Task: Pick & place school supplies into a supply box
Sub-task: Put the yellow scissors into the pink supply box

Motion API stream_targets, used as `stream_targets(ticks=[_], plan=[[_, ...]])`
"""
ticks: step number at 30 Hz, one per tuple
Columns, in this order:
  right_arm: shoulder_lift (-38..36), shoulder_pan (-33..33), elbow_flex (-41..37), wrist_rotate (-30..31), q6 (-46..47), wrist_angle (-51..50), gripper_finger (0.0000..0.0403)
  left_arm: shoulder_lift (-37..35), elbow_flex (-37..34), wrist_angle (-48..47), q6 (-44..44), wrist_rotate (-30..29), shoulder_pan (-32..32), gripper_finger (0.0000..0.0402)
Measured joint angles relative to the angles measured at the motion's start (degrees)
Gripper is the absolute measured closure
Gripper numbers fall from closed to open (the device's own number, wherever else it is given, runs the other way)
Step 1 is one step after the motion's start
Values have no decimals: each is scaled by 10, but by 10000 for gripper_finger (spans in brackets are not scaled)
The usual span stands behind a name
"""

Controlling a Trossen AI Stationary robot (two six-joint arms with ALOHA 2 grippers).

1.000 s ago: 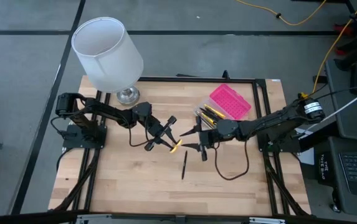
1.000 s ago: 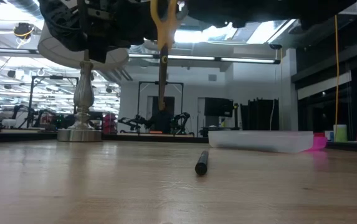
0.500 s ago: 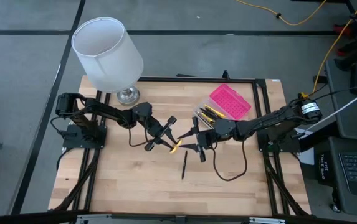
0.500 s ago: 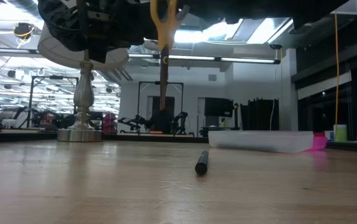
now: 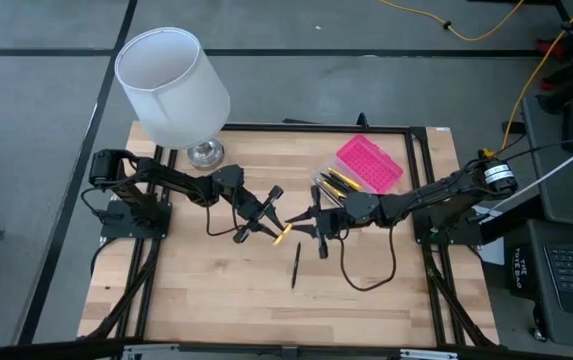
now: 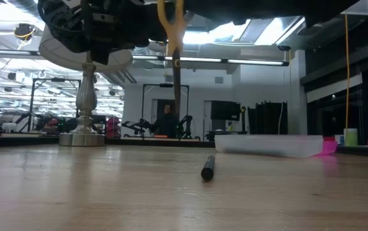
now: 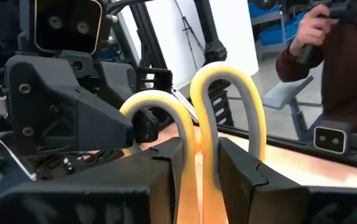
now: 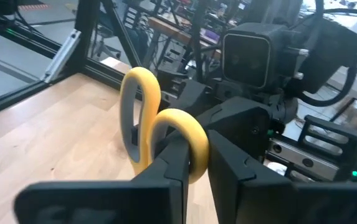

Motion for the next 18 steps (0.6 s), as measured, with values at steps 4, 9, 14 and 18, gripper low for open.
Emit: stream_targets(ticks=[4, 9, 14, 18], plan=[[0, 0, 0, 15, -2, 0, 359, 0, 0, 0, 16, -7, 0, 335], [0, 0, 0, 19, -2, 0, 360, 0, 0, 0, 9, -11, 1, 331], [0, -1, 0, 28, -2, 0, 360, 0, 0, -1, -39, -21, 2, 257], [0, -1, 0, 27, -2, 0, 360, 0, 0, -1, -54, -13, 0, 217]])
